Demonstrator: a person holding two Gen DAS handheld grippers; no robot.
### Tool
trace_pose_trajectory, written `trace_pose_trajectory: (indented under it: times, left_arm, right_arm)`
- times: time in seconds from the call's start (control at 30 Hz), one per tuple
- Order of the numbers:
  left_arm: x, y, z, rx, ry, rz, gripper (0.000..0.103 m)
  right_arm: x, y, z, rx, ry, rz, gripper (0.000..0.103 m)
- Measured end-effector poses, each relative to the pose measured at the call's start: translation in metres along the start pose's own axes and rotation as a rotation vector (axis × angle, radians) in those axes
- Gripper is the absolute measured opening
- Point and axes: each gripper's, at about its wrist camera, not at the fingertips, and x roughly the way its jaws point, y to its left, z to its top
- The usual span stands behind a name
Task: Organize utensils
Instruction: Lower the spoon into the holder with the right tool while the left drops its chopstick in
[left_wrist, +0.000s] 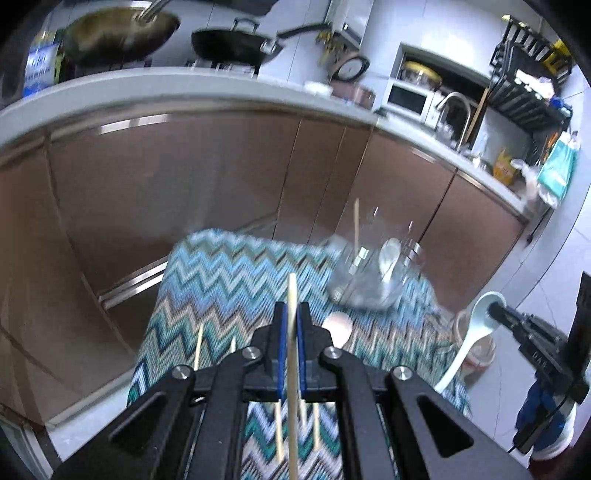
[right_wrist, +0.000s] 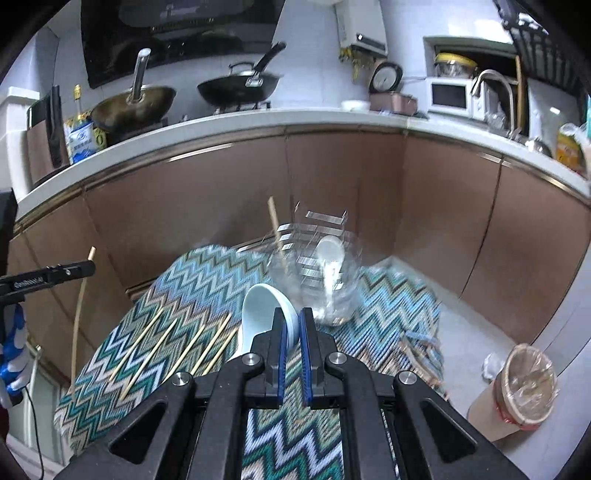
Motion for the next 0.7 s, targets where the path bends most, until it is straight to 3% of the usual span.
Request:
trace_pose_trajectory:
  times: [0.2,0.4,0.57,0.7]
  left_arm:
    - [0.009,-0.044,0.064,0.001,-0.189,-0.049,0.004]
    - [0.044,-0.096,0.116,-0.005,-0.348,-0.11,0.004]
    - [0.099,-0.125,0.135,-0.016,-0.418,-0.093,0.004]
    - [0.145,-0.133,0.129,-0.019,-0.434,-0.033,0.004]
  right_arm:
    - [0.006,-0.014,0.039,-0.002,-0.132,-0.119,0.007]
    - [0.039,-0.033,0.072,-0.008,-0.24,-0.232,0.007]
    - [0.08,-0.042,0.079,-0.03,-0.254,-0.291,0.007]
    - [0.112,-0.047,0.072,-0.043,-0.25,-0.326,0.007]
